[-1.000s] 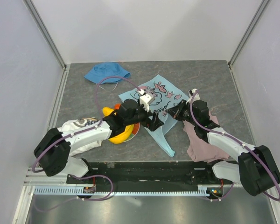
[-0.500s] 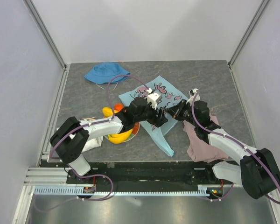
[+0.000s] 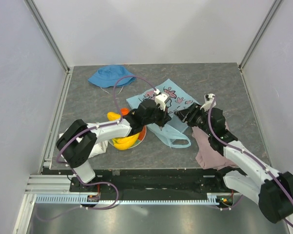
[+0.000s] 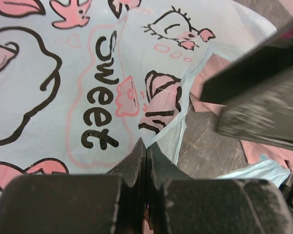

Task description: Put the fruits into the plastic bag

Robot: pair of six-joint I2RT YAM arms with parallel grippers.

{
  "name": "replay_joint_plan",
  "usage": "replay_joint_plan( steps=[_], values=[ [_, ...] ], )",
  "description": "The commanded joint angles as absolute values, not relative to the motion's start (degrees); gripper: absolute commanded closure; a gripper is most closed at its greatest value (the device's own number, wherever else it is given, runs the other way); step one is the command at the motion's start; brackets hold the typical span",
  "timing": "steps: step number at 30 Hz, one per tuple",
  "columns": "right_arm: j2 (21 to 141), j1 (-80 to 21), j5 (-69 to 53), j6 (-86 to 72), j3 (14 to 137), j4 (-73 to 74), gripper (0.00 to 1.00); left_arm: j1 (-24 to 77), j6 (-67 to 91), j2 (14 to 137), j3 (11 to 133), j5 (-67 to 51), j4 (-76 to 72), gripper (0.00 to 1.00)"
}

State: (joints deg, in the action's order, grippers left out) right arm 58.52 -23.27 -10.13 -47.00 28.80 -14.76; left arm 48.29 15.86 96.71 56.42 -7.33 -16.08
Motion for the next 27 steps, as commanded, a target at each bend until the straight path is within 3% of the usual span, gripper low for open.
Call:
replay_joint_plan(
  steps=[1,7,13,27],
  values=[
    [50.64,-23.47,-4.67,-43.51,28.92,-8.1,0.4,46.67,17.31,95.1,60.64,-7.38,-15.21,0.98],
    [41.5,-23.38,-0.35,-43.68,26.29,1.83,0.37,42.89,21.44,94.84,61.0,-13.53,-15.2,0.98],
    [43.05,-23.47,3.25,-45.44,22.85,2.99,0.32,41.92,21.71,92.9,59.77,-15.03,-15.99,0.98],
    [57.04,-23.38,7.82,-47.9,15.04,-18.18,0.27,41.49,21.62,89.3,57.66,-15.29,-16.17,0.98]
  ],
)
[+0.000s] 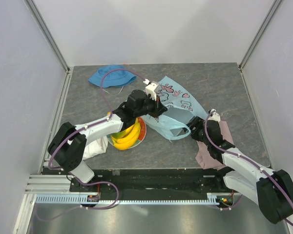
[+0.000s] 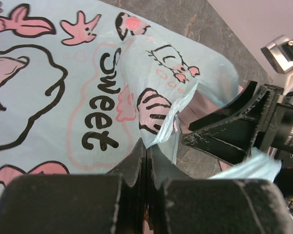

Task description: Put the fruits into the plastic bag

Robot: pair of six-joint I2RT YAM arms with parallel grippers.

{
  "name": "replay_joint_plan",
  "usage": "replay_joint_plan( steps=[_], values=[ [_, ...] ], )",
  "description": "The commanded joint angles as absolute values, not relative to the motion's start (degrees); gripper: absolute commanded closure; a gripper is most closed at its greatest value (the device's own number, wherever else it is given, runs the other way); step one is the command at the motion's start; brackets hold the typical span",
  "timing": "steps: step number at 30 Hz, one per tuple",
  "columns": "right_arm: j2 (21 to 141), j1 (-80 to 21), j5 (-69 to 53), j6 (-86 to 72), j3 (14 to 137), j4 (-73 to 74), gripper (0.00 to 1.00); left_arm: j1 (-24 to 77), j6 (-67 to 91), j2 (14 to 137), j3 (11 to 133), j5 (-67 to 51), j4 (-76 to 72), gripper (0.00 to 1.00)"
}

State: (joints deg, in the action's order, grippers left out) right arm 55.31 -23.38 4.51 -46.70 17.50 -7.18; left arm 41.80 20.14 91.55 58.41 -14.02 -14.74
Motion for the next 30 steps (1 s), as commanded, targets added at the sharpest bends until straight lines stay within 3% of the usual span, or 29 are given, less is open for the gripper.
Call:
replay_joint_plan(
  steps=[1,19,30],
  values=[
    [58.17,-23.47,7.91,-47.73,14.33,-22.28,0.27,41.48,21.62,89.21,57.66,-15.47,-16.17,0.99],
    [79.19,-23.47,3.7,-49.48,12.57,-58.51,0.3,41.05,22.15,88.5,58.62,-18.19,-14.77,0.98],
    [75.16,-23.47,1.85,-50.97,13.71,-56.87,0.32,39.2,23.02,89.03,59.41,-16.61,-12.3,0.98]
  ],
)
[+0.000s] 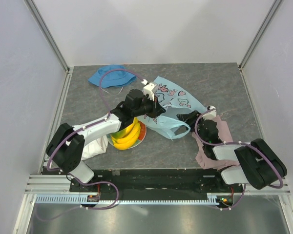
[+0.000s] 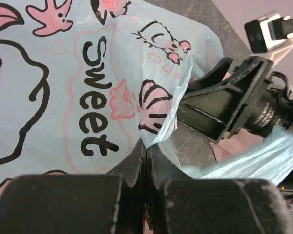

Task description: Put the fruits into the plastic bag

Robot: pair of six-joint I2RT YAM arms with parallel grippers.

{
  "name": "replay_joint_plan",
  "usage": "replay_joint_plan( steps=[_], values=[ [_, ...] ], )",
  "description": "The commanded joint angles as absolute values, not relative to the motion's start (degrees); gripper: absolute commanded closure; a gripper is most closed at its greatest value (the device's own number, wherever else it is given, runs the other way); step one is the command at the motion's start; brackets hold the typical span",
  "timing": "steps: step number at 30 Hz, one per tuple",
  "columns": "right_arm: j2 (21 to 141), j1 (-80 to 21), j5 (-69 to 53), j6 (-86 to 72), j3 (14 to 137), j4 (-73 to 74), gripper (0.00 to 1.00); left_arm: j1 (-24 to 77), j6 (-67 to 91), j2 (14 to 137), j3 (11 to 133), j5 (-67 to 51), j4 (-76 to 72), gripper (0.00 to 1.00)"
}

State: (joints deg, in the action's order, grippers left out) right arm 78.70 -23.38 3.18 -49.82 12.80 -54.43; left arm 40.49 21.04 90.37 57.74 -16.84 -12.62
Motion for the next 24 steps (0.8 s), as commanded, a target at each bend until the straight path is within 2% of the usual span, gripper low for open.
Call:
replay_joint_plan(
  steps=[1,6,11,20,22,23,24],
  values=[
    [74.36,-23.38,2.02,-51.06,13.01,-55.65,0.31,38.94,23.2,89.12,59.33,-17.05,-12.39,0.98],
    [71.28,-23.38,4.21,-49.4,12.3,-51.43,0.28,38.58,24.43,89.12,58.89,-18.98,-13.97,0.98],
    [75.31,-23.38,5.01,-50.27,14.5,-48.08,0.28,38.58,25.75,88.86,58.62,-20.65,-15.2,0.98],
    [86.64,-23.55,3.87,-52.82,13.89,-60.89,0.3,38.58,28.38,88.77,57.13,-23.81,-17.75,0.98],
    [88.85,-23.47,3.17,-53.52,14.41,-65.64,0.42,38.58,28.74,89.12,57.04,-24.61,-18.19,0.98],
    [90.42,-23.55,3.34,-54.05,14.5,-66.44,0.51,38.5,28.57,89.21,57.13,-24.52,-18.19,0.98],
    [90.79,-23.55,3.6,-54.57,14.76,-66.79,0.69,38.32,28.3,89.03,57.22,-24.52,-18.02,0.99]
  ],
)
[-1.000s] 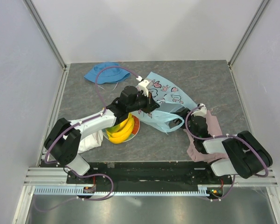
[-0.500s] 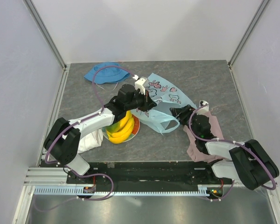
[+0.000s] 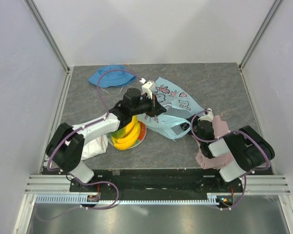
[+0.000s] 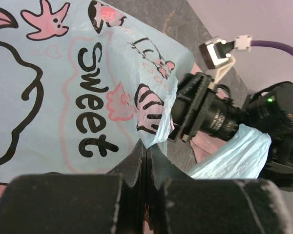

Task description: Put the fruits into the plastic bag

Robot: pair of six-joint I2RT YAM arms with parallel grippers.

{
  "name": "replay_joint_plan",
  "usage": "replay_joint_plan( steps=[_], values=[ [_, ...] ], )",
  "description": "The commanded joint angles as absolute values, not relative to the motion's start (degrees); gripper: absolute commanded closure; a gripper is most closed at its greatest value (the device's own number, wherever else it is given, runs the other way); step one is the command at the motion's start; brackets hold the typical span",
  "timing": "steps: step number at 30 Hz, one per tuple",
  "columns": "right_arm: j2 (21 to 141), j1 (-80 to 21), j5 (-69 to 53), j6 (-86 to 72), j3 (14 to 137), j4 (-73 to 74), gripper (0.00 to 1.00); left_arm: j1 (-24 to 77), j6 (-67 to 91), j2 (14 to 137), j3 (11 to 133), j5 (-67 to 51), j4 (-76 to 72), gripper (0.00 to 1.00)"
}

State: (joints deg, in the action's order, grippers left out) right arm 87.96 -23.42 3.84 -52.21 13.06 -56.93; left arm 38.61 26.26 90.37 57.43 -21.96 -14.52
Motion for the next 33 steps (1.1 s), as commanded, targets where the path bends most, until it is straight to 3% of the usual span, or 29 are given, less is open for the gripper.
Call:
replay_joint_plan(
  steps=[1,3,6,13,19,22,23,25,26,29,33],
  values=[
    [90.79,-23.47,4.04,-55.02,14.94,-66.27,0.75,38.06,28.13,88.77,57.3,-24.17,-17.76,0.98],
    [89.04,-23.12,5.79,-55.37,14.85,-62.69,0.9,35.88,28.56,88.42,57.74,-23.65,-16.97,0.98],
    [82.38,-21.63,9.04,-53.1,15.99,-51.45,1.0,30.25,31.28,87.28,58.71,-24.26,-17.14,0.98],
    [58.31,-20.66,21.78,-34.84,29.08,-17.52,1.0,21.63,31.64,87.8,63.98,-23.21,-13.62,0.99],
    [54.23,-20.21,22.86,-26.55,39.98,-3.88,1.0,19.69,30.59,87.28,61.62,-25.82,-17.55,0.96],
    [55.1,-20.13,20.75,-24.79,44.55,-0.36,1.0,19.78,31.63,86.66,58.73,-32.07,-25.27,0.84],
    [55.19,-20.13,20.57,-24.09,45.52,-0.18,1.0,19.78,31.99,86.66,58.1,-33.21,-26.88,0.76],
    [55.63,-20.13,20.39,-23.12,47.98,-0.17,1.0,19.78,31.73,86.4,57.31,-36.2,-28.99,0.56],
    [55.81,-20.21,20.04,-22.51,48.86,1.65,1.0,19.86,31.38,86.48,57.13,-37.25,-29.87,0.37],
    [56.95,-20.13,18.29,-21.01,52.2,3.25,1.0,20.21,29.8,86.05,56.61,-39.64,-30.76,0.22],
    [58.71,-20.21,13.55,-19.78,56.15,5.18,1.0,21.27,27.78,83.94,53.79,-40.16,-34.7,0.13]
  ],
)
